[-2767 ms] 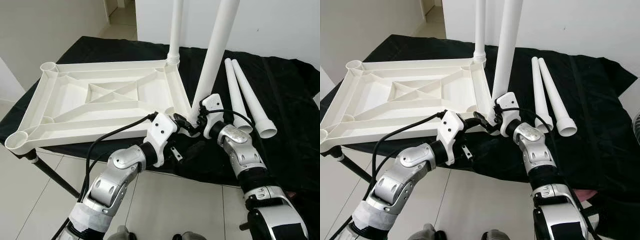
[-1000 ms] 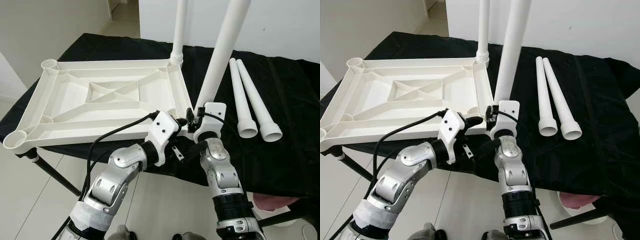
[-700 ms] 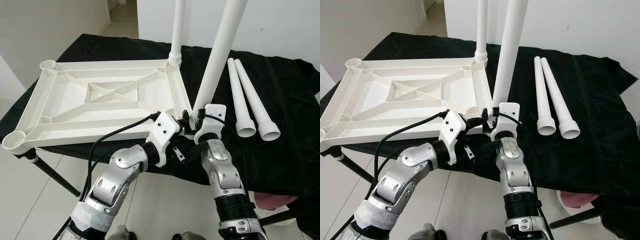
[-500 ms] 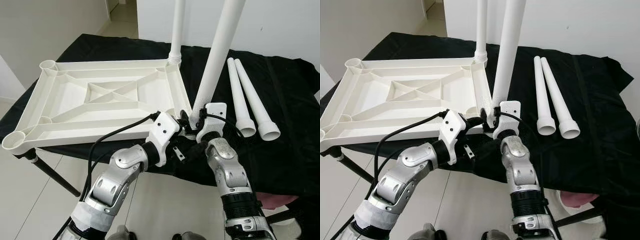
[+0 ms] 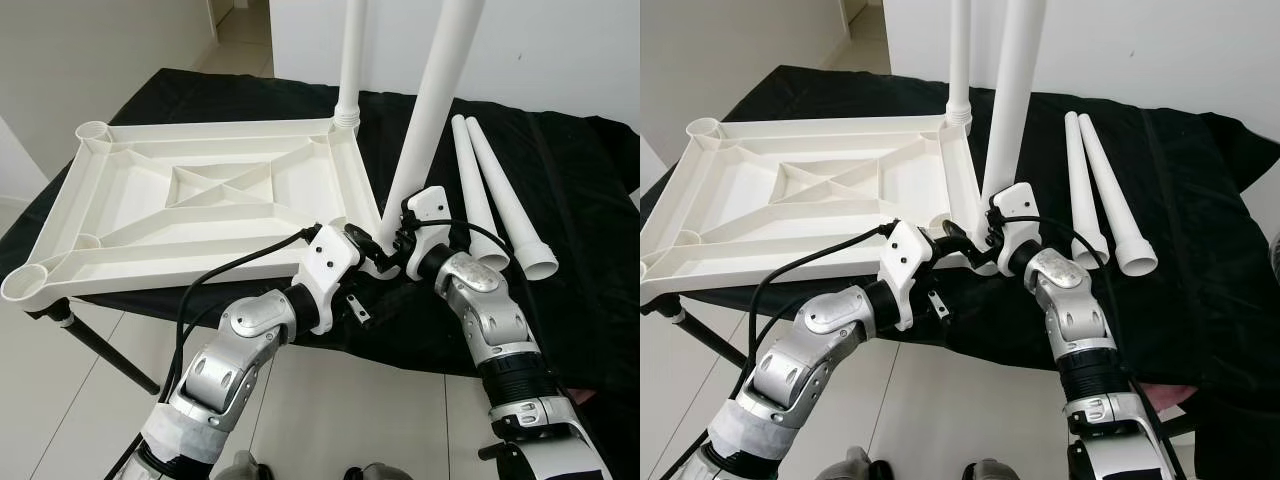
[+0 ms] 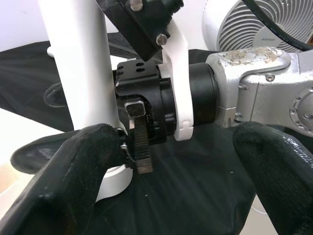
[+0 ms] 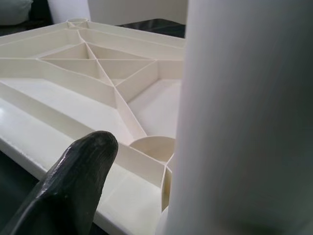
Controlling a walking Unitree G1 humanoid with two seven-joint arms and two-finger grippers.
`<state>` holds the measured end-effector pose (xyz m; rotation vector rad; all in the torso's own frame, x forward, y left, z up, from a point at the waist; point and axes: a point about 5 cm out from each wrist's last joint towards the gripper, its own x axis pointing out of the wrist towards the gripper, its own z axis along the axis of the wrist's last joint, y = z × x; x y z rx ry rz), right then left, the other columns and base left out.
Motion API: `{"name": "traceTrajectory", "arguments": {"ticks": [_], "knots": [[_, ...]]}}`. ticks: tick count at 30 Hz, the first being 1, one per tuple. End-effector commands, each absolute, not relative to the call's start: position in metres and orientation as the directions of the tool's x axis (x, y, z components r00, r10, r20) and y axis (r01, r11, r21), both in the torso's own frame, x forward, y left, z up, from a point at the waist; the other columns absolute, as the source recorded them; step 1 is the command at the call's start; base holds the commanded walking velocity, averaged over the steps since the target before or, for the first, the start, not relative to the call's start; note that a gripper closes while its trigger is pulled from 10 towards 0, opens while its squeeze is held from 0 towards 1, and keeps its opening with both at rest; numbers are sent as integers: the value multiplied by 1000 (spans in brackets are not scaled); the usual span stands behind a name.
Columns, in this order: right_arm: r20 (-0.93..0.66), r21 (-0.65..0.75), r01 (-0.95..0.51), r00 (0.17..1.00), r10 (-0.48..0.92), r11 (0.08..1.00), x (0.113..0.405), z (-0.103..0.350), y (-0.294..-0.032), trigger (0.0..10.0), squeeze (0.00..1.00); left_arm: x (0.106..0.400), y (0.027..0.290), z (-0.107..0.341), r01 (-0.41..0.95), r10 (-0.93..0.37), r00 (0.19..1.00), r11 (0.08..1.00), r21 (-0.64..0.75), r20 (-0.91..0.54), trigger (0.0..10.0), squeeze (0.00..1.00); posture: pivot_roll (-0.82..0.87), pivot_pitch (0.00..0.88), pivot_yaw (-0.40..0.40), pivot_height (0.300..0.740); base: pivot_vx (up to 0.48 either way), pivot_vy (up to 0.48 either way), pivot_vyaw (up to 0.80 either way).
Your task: Building children table
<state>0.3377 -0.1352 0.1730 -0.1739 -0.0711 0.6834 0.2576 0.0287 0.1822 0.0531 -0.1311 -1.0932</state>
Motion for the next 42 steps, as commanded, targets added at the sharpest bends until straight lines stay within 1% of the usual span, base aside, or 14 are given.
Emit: {"name": "traceTrajectory", "arguments": {"ticks": [1,3,5,6,8,9,14,22,26,28,33,37,39,42], "knots": [[-27,-206,-653,749,662,729,339,169,-136,10000,0,257,29,180,889,-895,442,447,100,68,10000,0,-68,67,27,740,0,0,0],[-46,-214,-664,739,672,716,341,167,-140,10000,0,257,29,180,889,-895,442,447,100,68,10000,0,-68,67,27,740,0,0,0],[-84,-222,-681,726,682,698,343,161,-147,6980,0,256,29,180,889,-895,441,446,100,69,10000,0,-69,66,27,740,0,0,0],[-98,-211,-692,718,689,691,343,158,-149,3843,0,256,29,180,889,-895,441,446,101,69,10000,0,-69,66,25,740,0,0,0],[-106,-204,-698,713,693,686,343,157,-150,3843,0,256,29,180,889,-895,441,446,101,70,10000,0,-69,66,25,740,0,0,0],[-114,-204,-702,710,695,683,343,155,-152,0,0,256,28,180,890,-895,440,445,101,70,10000,0,-70,64,25,740,0,0,0],[-121,-207,-706,705,699,677,344,153,-154,0,0,257,28,181,890,-895,440,445,101,71,10000,0,-72,61,25,740,0,0,0],[-54,-162,-640,766,641,751,348,157,-158,0,0,258,27,182,890,-896,437,443,106,75,10000,0,-76,56,25,740,0,0,0],[-35,-135,-506,862,506,852,351,155,-161,0,0,258,27,182,891,-897,435,441,107,77,10000,0,-78,56,23,740,0,0,0],[-34,-76,-415,910,414,906,352,153,-161,0,0,258,27,182,891,-897,434,441,107,76,10000,0,-80,57,19,740,0,0,0],[-24,-63,-349,937,348,935,352,153,-161,0,0,258,27,182,891,-898,434,440,106,76,10000,0,-80,57,19,740,0,0,0],[3,-53,-197,980,197,979,351,155,-158,0,0,257,27,181,892,-898,433,439,107,74,10000,0,-78,56,17,740,0,0,0],[3,-53,-197,980,197,979,351,155,-158,0,0,257,27,181,892,-898,433,439,107,74,10000,0,-78,56,17,740,0,0,0],[14,-37,12,1000,-11,999,345,152,-151,0,0,257,27,181,891,-898,434,440,109,75,10000,0,-78,56,17,740,0,0,0]]}}
